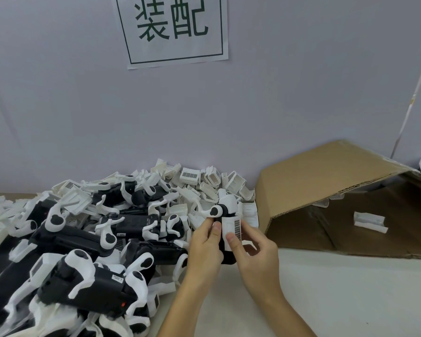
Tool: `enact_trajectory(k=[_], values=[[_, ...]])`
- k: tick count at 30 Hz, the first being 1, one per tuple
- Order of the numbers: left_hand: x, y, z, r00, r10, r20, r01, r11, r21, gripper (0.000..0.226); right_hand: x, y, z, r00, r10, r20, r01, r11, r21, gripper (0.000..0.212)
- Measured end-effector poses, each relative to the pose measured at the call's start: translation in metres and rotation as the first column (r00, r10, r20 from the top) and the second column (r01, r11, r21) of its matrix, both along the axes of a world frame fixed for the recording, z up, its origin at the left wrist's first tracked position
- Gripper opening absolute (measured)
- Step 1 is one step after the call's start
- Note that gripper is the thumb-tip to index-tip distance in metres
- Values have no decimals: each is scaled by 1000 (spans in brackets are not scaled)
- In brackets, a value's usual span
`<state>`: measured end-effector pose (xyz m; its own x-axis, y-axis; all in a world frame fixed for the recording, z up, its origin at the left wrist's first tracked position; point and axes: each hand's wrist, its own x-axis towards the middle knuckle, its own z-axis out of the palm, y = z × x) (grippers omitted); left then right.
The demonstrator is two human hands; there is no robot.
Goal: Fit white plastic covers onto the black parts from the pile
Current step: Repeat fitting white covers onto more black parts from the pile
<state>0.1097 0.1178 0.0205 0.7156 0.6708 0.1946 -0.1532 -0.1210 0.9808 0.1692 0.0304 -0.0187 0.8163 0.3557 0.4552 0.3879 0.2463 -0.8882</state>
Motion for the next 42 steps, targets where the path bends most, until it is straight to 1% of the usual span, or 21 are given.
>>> enact_trajectory(k=[2,3,6,11,14,17,19,21,23,25,27,28,30,32,33,34,38,40,42], values=[[0,-2,1,1000,-5,0,5,1000,8,33,-2,0,0,1000,-19,3,19,1000,17,51],[0,-2,1,1000,0,1,0,1000,12,33,-3,0,-1,999,-36,14,35,999,16,51],[-1,-2,2,1000,15,9,-15,1000,7,34,-3,1,-2,997,-68,44,67,998,14,39],[-2,-4,2,1000,27,-6,-27,1000,-5,33,-1,2,-2,997,-59,46,59,998,5,33],[-2,-4,2,1000,20,-2,-20,1000,-4,32,-1,3,0,992,-62,111,67,997,-37,27],[-5,-2,5,999,-9,50,14,995,-99,33,-1,1,3,982,-64,177,77,995,-69,25],[-8,-1,8,996,-40,78,52,987,-151,32,2,0,2,988,-21,153,32,997,-72,17],[-9,-3,9,992,-92,81,102,985,-138,28,3,-1,1,992,25,124,-17,998,-66,18],[-8,-5,8,991,-112,68,118,989,-94,19,3,0,0,988,2,156,7,998,-57,21],[-7,-6,7,994,-94,58,96,995,-34,15,1,1,0,983,-27,180,40,997,-71,24],[-7,-6,6,997,-53,58,54,998,-23,14,1,2,0,979,-10,202,27,996,-81,28],[-8,-5,7,998,-43,55,45,998,-41,14,1,2,-2,984,25,178,-12,997,-71,32],[-11,-3,11,995,-80,58,88,986,-139,16,3,1,0,993,110,35,-111,994,1,36],[-13,-2,12,989,-131,76,145,964,-225,18,5,-1,5,981,168,-99,-163,985,51,33],[-14,-2,12,988,-137,72,150,962,-226,19,7,-2,8,973,180,-142,-174,983,56,30],[-14,-2,11,988,-139,61,149,966,-212,19,9,-3,11,964,194,-179,-186,981,60,29],[-11,-3,9,984,-167,59,172,979,-109,19,11,0,14,905,255,-340,-238,967,91,48],[-11,-2,10,985,-156,69,161,984,-75,18,10,2,13,875,272,-401,-252,962,104,49],[-11,0,10,986,-150,69,154,987,-46,17,10,3,13,846,321,-425,-296,947,126,46]])
